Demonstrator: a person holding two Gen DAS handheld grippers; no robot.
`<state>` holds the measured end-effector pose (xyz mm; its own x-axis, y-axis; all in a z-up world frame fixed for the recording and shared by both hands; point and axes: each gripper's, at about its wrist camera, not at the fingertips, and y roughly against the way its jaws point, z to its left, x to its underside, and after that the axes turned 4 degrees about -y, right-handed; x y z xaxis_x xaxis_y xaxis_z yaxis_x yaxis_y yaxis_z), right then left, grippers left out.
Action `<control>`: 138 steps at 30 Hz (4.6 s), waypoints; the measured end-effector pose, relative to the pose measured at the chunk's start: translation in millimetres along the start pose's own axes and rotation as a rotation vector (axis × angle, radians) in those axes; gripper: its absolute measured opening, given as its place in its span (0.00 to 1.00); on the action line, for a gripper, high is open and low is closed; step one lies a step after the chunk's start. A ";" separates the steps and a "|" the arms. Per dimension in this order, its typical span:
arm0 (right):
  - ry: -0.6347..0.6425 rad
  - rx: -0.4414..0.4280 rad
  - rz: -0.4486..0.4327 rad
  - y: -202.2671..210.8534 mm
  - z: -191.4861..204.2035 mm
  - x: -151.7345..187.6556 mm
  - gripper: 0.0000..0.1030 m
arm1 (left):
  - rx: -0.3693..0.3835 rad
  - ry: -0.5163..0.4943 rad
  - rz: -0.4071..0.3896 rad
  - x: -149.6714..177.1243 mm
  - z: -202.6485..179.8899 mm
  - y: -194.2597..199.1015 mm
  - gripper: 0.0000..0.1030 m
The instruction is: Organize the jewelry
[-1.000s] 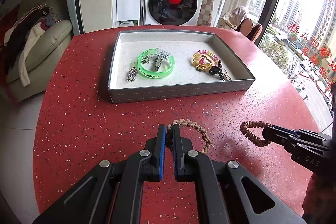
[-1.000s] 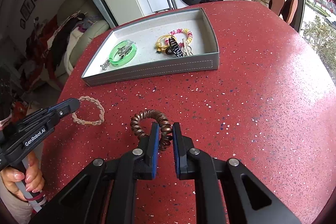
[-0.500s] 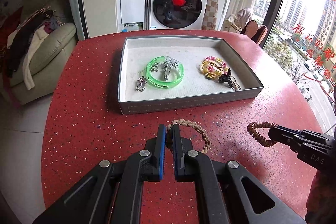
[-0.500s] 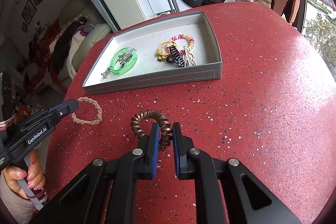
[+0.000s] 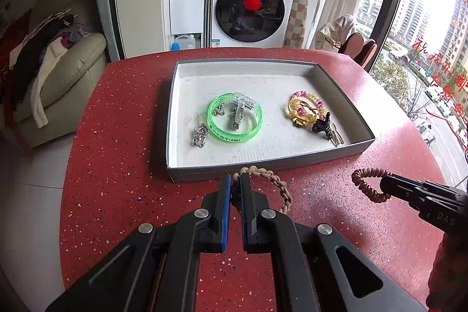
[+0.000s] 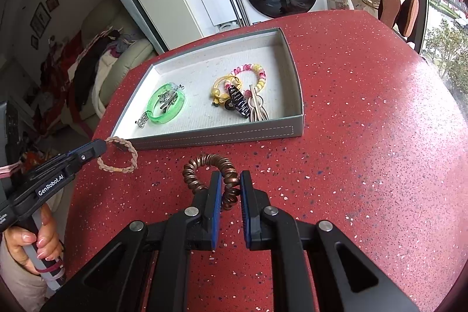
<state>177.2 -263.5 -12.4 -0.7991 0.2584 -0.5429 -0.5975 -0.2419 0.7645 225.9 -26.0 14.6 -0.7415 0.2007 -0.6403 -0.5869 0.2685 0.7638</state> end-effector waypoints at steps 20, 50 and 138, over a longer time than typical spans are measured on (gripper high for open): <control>0.014 -0.002 -0.052 -10.3 1.2 -67.5 0.13 | -0.059 -0.028 -0.047 -61.7 2.5 -26.7 0.24; -0.035 0.004 0.013 -55.3 -10.7 -67.5 0.13 | -0.117 -0.066 0.028 -55.0 -2.6 -85.2 0.24; 0.101 0.138 -0.068 -49.8 26.8 -51.7 0.79 | -0.206 -0.002 -0.031 -32.4 -1.4 -52.2 1.00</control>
<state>250.0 -239.7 -13.1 -0.7642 0.1731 -0.6213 -0.6409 -0.0949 0.7618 280.1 -47.9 -4.3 -0.7215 0.1977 -0.6636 -0.6635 0.0767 0.7442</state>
